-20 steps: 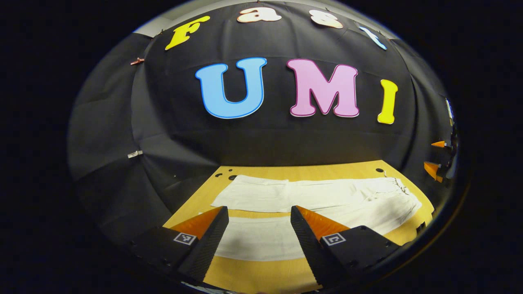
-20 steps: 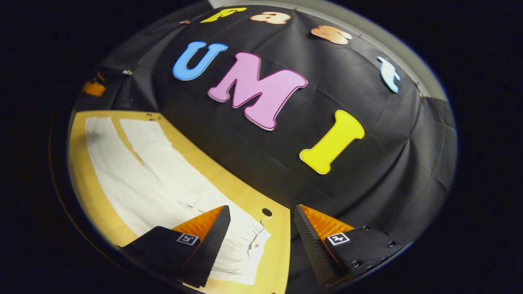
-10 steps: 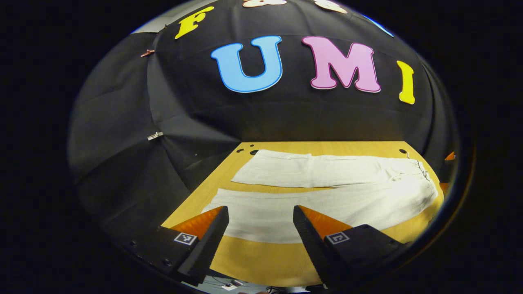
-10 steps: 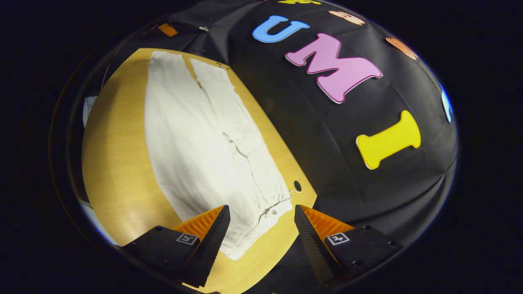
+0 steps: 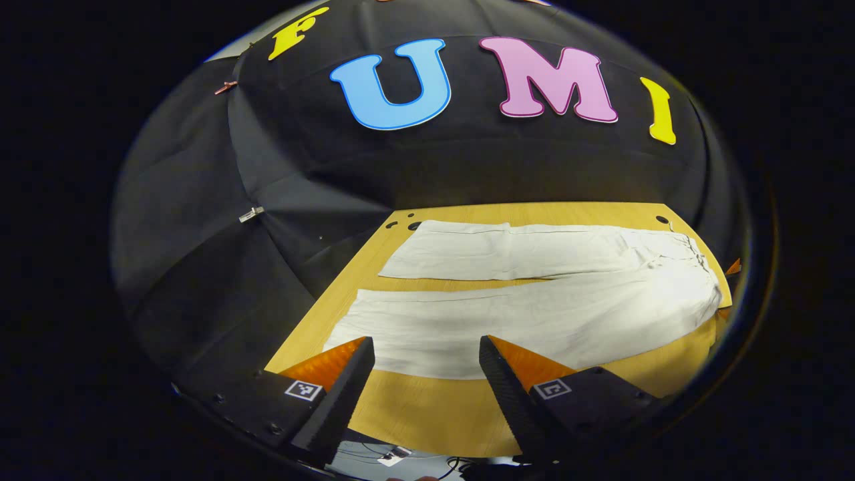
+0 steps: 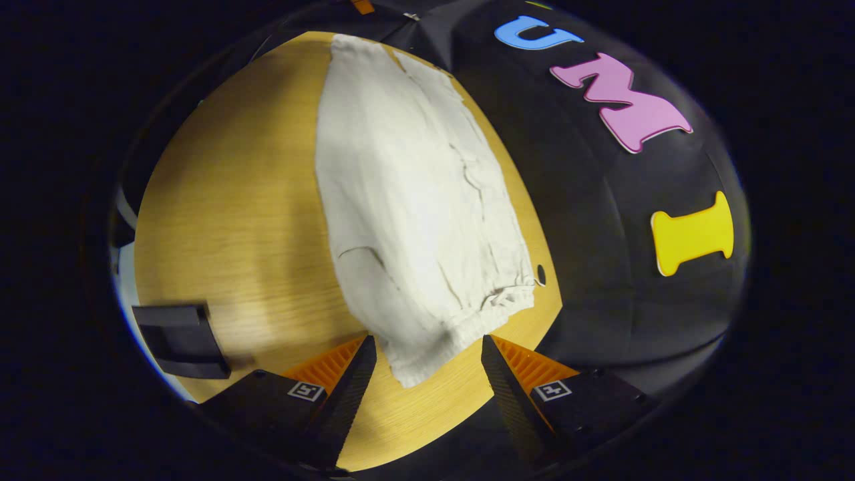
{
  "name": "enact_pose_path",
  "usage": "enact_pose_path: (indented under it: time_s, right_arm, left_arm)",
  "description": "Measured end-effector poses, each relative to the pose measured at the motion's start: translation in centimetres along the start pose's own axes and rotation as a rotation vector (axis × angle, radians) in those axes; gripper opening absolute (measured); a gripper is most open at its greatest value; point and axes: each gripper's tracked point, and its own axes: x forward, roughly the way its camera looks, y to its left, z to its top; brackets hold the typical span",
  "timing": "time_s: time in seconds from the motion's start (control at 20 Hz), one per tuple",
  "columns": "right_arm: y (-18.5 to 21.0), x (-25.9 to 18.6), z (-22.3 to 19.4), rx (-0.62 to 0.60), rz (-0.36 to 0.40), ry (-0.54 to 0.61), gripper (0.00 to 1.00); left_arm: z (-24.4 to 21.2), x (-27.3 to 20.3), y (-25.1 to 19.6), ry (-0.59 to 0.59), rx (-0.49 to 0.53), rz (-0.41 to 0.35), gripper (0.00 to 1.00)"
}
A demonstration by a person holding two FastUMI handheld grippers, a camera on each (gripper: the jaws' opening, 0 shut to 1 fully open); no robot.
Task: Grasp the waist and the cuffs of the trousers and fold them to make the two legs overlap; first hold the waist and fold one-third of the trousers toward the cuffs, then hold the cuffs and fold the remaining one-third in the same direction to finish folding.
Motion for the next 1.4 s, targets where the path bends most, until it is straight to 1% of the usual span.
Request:
enact_pose_path:
  time_s: [0.1,0.2,0.35,0.4,0.45,0.55,0.6,0.65,0.75,0.8,0.85,0.9,0.95,1.0,1.05,1.1,1.2,1.3,1.35,1.4]
  right_arm:
    - [-0.7,0.9,0.4,-0.058,-0.035,-0.009,0.94]
    - [-1.1,2.1,0.9,-0.124,-0.059,-0.014,0.94]
    - [-2.1,3.6,1.5,-0.229,-0.123,-0.004,0.92]
    - [-2.2,4.0,1.6,-0.244,-0.128,0.005,0.92]
    - [-1.9,4.7,1.4,-0.226,-0.099,0.033,0.9]
    - [-1.8,5.3,1.3,-0.194,-0.066,0.059,0.73]
    - [-1.6,5.7,1.1,-0.188,-0.044,0.072,0.6]
    - [-1.4,5.7,1.0,-0.183,-0.026,0.086,0.55]
    - [-1.3,6.4,0.9,-0.16,0.005,0.104,0.34]
    - [-1.4,6.4,0.8,-0.136,0.021,0.111,0.28]
    - [-1.3,6.4,0.7,-0.11,0.042,0.119,0.23]
    - [-1.4,6.4,0.8,-0.091,0.054,0.134,0.23]
    - [-1.4,6.4,0.9,-0.071,0.074,0.147,0.17]
    - [-1.4,6.3,0.8,-0.046,0.101,0.157,0.16]
    - [-1.5,6.5,0.8,-0.013,0.128,0.162,0.12]
    - [-1.3,6.2,1.0,0.039,0.164,0.16,0.12]
    - [-1.4,6.2,1.2,0.102,0.238,0.161,0.05]
    - [-1.4,6.2,1.4,0.063,0.248,0.166,0.05]
    - [-1.4,6.1,1.6,0.046,0.246,0.168,0.05]
    - [-1.3,6.0,1.5,0.04,0.245,0.17,0.05]
  left_arm:
    - [-0.4,-0.1,0.3,0.016,-0.013,0.011,0.99]
    - [-0.9,-0.2,0.6,0.04,-0.029,0.017,0.99]
    - [-0.8,-0.2,1.4,0.038,-0.029,0.026,0.99]
    - [-1.0,-0.2,1.6,0.043,-0.031,0.028,0.98]
    - [-1.5,0.0,2.2,0.054,-0.03,0.03,0.98]
    - [-2.2,0.2,3.0,0.068,-0.023,0.038,0.98]
    - [-2.6,0.3,3.5,0.074,-0.015,0.042,0.99]
    - [-3.1,0.4,4.1,0.083,-0.006,0.046,0.99]
    - [-4.0,1.0,5.2,0.102,0.011,0.049,0.99]
    - [-4.4,1.4,5.9,0.108,0.025,0.049,0.98]
    - [-4.8,1.9,6.9,0.114,0.055,0.05,0.98]
    - [-5.1,2.5,7.7,0.12,0.095,0.054,0.98]
    - [-5.2,3.3,8.6,0.124,0.143,0.058,0.98]
    - [-5.5,3.8,9.5,0.124,0.197,0.061,0.98]
    - [-5.5,4.4,10.3,0.122,0.251,0.056,0.98]
    - [-5.8,5.2,11.0,0.125,0.299,0.048,0.98]
    - [-6.7,6.9,12.6,0.149,0.393,0.03,0.98]
    - [-7.4,8.5,13.5,0.158,0.512,0.002,0.98]
    - [-7.9,9.2,13.7,0.156,0.609,-0.022,0.98]
    - [-8.9,9.7,13.7,0.176,0.667,-0.048,0.97]
